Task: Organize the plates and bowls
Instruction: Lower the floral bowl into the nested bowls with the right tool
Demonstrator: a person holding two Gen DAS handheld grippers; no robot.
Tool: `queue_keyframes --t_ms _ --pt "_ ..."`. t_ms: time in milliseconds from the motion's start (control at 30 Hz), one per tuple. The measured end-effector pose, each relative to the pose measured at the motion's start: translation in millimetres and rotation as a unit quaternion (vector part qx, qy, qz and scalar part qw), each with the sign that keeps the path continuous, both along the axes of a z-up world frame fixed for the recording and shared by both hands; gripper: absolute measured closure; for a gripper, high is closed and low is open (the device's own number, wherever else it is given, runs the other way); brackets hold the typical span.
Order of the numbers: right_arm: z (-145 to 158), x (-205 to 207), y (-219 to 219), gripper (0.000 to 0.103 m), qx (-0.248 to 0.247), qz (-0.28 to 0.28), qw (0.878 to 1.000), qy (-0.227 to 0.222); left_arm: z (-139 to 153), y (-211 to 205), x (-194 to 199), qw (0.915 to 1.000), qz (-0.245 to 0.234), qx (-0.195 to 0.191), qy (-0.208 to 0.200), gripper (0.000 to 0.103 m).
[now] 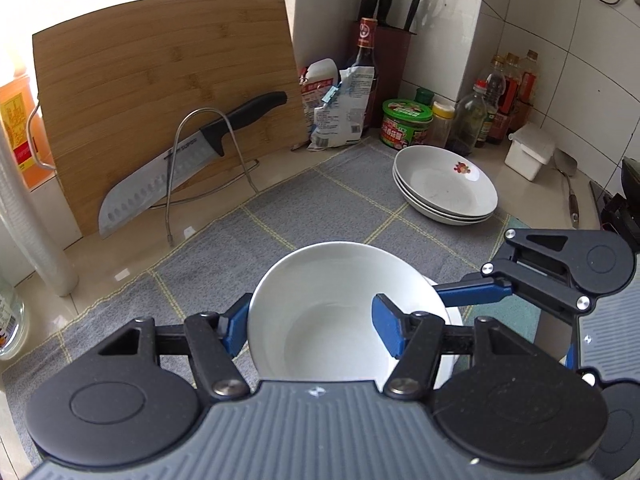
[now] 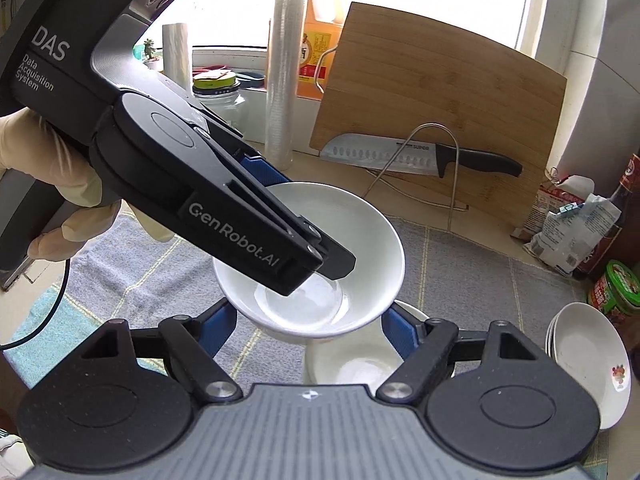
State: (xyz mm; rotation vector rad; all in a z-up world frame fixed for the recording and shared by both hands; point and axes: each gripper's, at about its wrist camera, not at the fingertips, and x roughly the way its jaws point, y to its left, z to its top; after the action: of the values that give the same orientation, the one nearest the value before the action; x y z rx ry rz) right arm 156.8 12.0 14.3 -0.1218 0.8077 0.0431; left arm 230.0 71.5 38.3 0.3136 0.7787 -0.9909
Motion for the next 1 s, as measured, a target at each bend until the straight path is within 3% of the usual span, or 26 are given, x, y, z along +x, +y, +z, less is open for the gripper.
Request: queue_keyframes --t_ms 533,1000 --pt "-14 -16 -40 0.020 0.008 -0.049 0.998 0.024 -19 -51 -5 0.9982 -0.057 0.002 0.019 0.041" --pt "-26 -15 -50 0.020 0.035 -0.050 0.997 0.043 -37 -58 -6 0.9978 -0.053 0.011 0.038 0.041"
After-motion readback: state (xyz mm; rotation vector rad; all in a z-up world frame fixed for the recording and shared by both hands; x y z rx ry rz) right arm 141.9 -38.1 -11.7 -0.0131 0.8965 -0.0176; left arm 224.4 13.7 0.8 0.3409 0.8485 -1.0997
